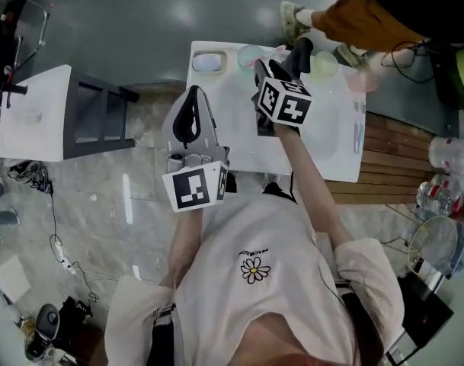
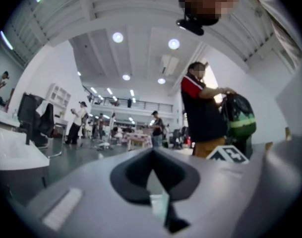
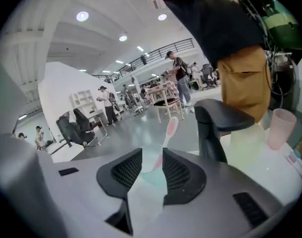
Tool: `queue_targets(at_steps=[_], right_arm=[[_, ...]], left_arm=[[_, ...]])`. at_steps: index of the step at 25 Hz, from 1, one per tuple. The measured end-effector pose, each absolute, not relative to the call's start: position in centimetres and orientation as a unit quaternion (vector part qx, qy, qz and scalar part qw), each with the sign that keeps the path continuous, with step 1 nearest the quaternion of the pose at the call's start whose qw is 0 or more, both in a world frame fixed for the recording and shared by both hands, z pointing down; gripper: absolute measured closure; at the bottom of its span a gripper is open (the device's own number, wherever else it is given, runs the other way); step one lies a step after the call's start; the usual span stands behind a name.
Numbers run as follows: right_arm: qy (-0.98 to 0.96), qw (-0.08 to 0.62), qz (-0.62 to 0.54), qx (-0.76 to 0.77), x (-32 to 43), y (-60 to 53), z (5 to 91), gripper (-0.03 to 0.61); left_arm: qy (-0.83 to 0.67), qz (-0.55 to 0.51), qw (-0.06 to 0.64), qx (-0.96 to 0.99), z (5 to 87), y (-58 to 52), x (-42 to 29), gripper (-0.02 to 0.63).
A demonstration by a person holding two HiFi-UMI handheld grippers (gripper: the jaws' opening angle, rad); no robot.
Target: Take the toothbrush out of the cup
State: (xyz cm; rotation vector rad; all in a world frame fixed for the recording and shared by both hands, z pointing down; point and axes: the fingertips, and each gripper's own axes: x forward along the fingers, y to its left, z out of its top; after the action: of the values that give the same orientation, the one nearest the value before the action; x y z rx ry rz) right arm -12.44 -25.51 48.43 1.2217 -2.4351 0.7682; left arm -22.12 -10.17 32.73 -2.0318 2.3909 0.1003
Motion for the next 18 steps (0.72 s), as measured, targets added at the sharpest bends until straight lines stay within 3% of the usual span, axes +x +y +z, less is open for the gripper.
queue_targets(at_steps=[10,18], right_arm=[[-0.803,0.167,0.264,0.507,-12.5,-28.8,51.4,0.469],[-0.804,0.168,0.249,0.513,-12.7,-29.5,51.1,0.522]], left_arm=[[0.780,0.018,-0.011,-0.625,34.5,-8.2,-27.8,0.606],[0.782,0.015,-0.012,-0.623,34.6,-6.7,-28.8,0.606]])
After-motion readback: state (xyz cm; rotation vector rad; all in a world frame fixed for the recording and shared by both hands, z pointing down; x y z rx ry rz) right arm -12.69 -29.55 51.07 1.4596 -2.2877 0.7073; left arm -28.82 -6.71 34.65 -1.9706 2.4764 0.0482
